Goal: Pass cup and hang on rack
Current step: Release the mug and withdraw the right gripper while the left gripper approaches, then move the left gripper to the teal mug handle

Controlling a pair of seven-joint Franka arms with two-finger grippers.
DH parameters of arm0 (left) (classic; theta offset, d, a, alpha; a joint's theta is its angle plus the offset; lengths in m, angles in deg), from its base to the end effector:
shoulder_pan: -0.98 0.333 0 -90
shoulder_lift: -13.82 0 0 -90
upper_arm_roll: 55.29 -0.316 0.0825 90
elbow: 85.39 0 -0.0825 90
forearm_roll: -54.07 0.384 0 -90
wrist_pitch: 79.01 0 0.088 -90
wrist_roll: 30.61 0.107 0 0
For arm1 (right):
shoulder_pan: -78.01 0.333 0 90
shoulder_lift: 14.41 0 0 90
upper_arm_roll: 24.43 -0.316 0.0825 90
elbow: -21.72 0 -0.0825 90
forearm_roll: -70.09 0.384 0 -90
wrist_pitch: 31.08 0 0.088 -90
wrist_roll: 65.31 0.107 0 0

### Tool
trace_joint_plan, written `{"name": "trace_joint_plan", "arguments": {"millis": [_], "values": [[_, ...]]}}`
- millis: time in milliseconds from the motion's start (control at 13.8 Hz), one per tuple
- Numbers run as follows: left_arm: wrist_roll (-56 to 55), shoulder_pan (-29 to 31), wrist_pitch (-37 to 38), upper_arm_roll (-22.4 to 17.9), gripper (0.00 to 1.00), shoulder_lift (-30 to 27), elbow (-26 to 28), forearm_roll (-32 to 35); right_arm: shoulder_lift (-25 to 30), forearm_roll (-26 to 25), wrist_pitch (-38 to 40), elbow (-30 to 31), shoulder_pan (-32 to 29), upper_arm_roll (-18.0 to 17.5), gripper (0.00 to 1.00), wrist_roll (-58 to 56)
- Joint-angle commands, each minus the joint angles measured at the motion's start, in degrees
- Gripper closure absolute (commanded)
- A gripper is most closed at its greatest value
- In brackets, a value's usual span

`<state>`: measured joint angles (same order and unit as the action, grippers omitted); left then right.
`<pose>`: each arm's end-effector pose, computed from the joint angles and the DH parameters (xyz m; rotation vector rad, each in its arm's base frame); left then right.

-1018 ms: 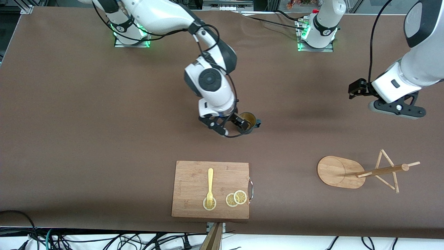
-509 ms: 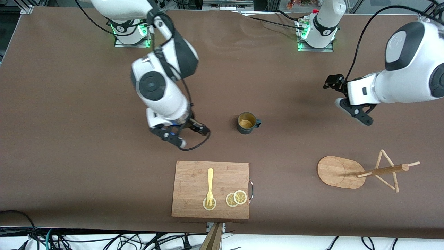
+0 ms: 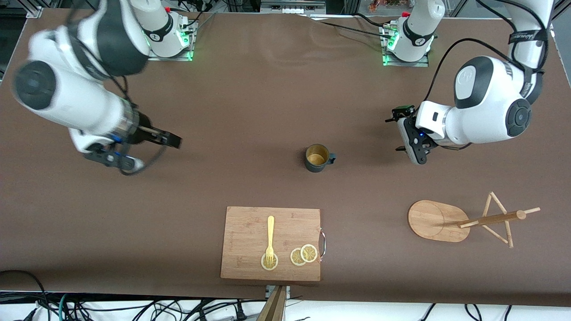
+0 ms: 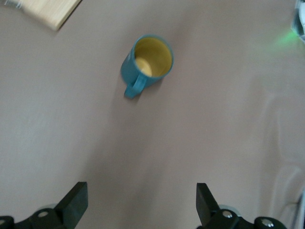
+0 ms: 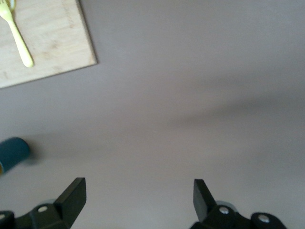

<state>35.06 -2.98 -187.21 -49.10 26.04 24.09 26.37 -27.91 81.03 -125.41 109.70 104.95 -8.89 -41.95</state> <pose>0.5679 -0.1342 0.3769 2.2281 -1.3885 0.0138 0.6003 0.1565 0.5137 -3.0269 0.3508 0.2262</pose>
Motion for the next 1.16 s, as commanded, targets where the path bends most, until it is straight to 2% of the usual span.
{"name": "trace_joint_plan", "arguments": {"millis": [0,145,291,509,727,800,873,945,1091], "values": [[17.75,0.36,-7.87,0.23,0.00,-0.53,6.86,-11.10,10.06,-1.53,-1.04,11.94,0.40,3.51,0.01,-8.66],[29.89,-0.95,-14.90,0.84,0.00,0.35,12.22,-23.04,11.83,-6.01,0.09,12.92,0.40,6.15,0.01,-14.89],[41.50,-1.66,-20.54,3.73,0.00,2.97,14.44,-32.64,13.50,-6.28,1.85,12.92,0.40,8.79,0.01,-20.96],[56.43,-1.75,-22.84,4.98,0.00,8.06,14.79,-44.41,14.47,-6.55,3.00,12.05,0.40,12.05,0.00,-27.48],[74.46,-1.66,-22.84,5.24,0.00,14.39,14.62,-58.74,12.64,-8.21,3.00,8.81,0.22,12.67,0.00,-27.85],[76.77,-1.66,-22.84,5.24,0.00,15.02,14.27,-60.87,11.76,-8.48,3.09,7.57,-0.39,12.15,0.00,-27.93],[78.01,-1.66,-22.84,5.24,0.00,15.37,14.00,-61.33,11.57,-8.83,3.53,7.21,-1.53,11.53,0.00,-27.93],[79.77,-1.66,-22.84,5.24,0.00,15.90,13.91,-62.55,11.66,-8.83,3.62,7.12,-5.11,8.13,0.00,-27.93],[85.55,-1.48,-22.67,5.24,0.00,18.09,13.83,-67.02,12.10,-10.67,3.36,7.03,-16.60,-4.93,0.00,-27.32]]}}
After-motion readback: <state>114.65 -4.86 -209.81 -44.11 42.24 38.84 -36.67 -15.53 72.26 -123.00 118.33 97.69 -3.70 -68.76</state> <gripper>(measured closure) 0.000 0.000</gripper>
